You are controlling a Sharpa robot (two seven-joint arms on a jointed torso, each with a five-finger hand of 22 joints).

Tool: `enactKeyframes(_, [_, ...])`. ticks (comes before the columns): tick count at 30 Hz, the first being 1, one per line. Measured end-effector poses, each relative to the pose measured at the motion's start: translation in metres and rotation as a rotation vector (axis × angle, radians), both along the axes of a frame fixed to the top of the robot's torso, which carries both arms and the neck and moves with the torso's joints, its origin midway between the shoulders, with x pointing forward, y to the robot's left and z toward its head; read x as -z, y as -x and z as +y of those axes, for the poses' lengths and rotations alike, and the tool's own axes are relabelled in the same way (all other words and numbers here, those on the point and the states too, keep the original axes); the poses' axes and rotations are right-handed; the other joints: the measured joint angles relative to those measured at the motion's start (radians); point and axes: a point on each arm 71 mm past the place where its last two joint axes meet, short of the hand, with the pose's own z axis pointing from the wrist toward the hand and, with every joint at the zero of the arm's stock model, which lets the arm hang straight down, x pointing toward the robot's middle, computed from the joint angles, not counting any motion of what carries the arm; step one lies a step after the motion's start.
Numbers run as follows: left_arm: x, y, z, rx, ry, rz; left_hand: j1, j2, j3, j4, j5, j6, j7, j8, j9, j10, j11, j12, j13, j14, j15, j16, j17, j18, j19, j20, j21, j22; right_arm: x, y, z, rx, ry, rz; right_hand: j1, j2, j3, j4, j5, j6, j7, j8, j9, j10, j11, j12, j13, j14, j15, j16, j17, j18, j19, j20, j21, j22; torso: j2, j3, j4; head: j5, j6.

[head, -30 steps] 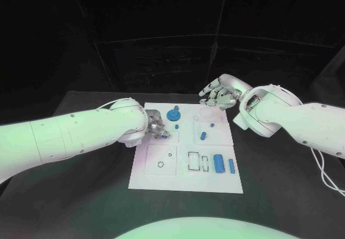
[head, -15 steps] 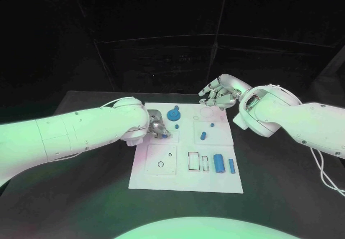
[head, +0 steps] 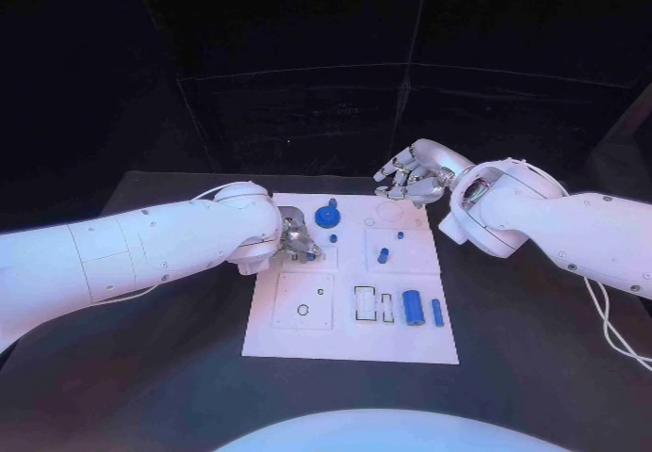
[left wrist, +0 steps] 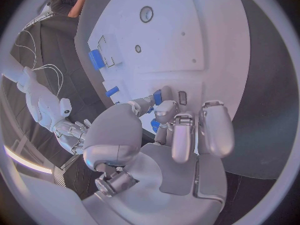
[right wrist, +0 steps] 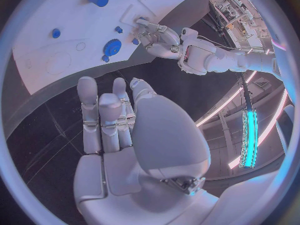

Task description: Assemble the parts on the task board

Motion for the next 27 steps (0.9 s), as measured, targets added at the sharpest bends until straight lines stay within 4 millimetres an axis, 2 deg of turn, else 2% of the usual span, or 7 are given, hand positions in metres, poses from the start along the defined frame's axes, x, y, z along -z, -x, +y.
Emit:
enactKeyframes(3, [0.001,0.000,0.001,-0.001,-0.002,0.004,-0.036,-0.001,-0.022,0.033,0.001,0.010,-0.003,0.000,0.000,0.005,0.001,0.006,0.005,0.000,0.000,0.000,0.000,0.000,0.000,0.000,0.000,0.004,0.000,0.000,0.000,0.000,0.000,0.000,0.000,0.000,-0.002,0.002,0.000,0.000,0.000,0.000,0.000,0.000,0.000,0.000,0.000,0.000,0.000,-0.005,-0.001,0.000,0.000,0.000,0.000,-0.002,0.000,-0.0001,0.0004,0.000,0.001])
enactKeyframes(9, [0.003,0.000,0.004,-0.008,-0.003,0.011,-0.117,-0.025,-0.106,0.117,0.001,0.019,-0.001,0.000,-0.003,0.009,-0.002,0.012,0.014,-0.003,-0.003,0.000,0.000,0.000,0.000,0.000,0.004,0.010,0.000,0.000,0.000,0.000,0.001,0.001,0.000,0.000,-0.003,0.003,0.000,0.000,0.000,0.000,0.000,0.000,0.000,0.000,0.000,0.000,0.000,-0.007,-0.002,0.000,0.000,0.000,0.000,-0.003,-0.001,-0.0007,0.0009,-0.001,0.004])
enactKeyframes(14, [0.003,0.001,0.008,-0.016,-0.002,0.012,-0.139,-0.038,-0.173,0.164,0.001,0.022,-0.005,0.000,-0.004,0.012,-0.005,0.012,0.019,0.000,-0.007,0.000,0.000,0.000,0.000,-0.007,0.004,0.011,0.001,0.000,0.000,0.000,0.001,0.001,0.000,0.000,0.000,0.006,0.000,0.000,0.000,0.000,0.000,0.000,0.000,0.000,-0.001,0.000,0.000,-0.007,-0.005,0.000,-0.004,-0.004,-0.006,-0.010,-0.001,-0.0009,0.0009,-0.003,0.005])
enactKeyframes(21, [-0.001,0.001,0.012,-0.025,0.008,0.006,-0.147,-0.038,-0.239,0.174,0.001,0.026,-0.008,0.000,-0.004,0.016,-0.009,0.016,0.024,0.000,-0.007,0.000,0.000,0.000,0.000,-0.007,0.004,0.013,0.001,-0.001,-0.001,0.000,0.002,0.003,-0.004,-0.004,0.000,0.006,0.000,0.000,0.000,0.000,0.000,0.000,0.000,0.000,-0.002,0.000,0.000,-0.009,-0.005,0.000,-0.004,-0.004,-0.008,-0.014,-0.001,-0.0009,0.0010,-0.004,0.003])
enactKeyframes(27, [-0.019,-0.003,0.012,-0.037,0.055,-0.027,-0.147,-0.038,-0.272,0.174,0.001,0.026,-0.008,0.000,-0.004,0.016,-0.009,0.016,0.017,0.000,-0.007,0.000,0.000,0.000,0.000,-0.007,0.003,0.002,0.002,-0.001,-0.001,0.002,0.004,0.005,-0.004,-0.004,0.000,0.011,0.000,0.000,0.000,0.000,0.000,0.000,0.000,0.000,-0.003,0.000,0.000,-0.012,-0.008,0.000,-0.004,-0.004,-0.011,-0.019,-0.001,-0.0007,0.0015,-0.006,0.005])
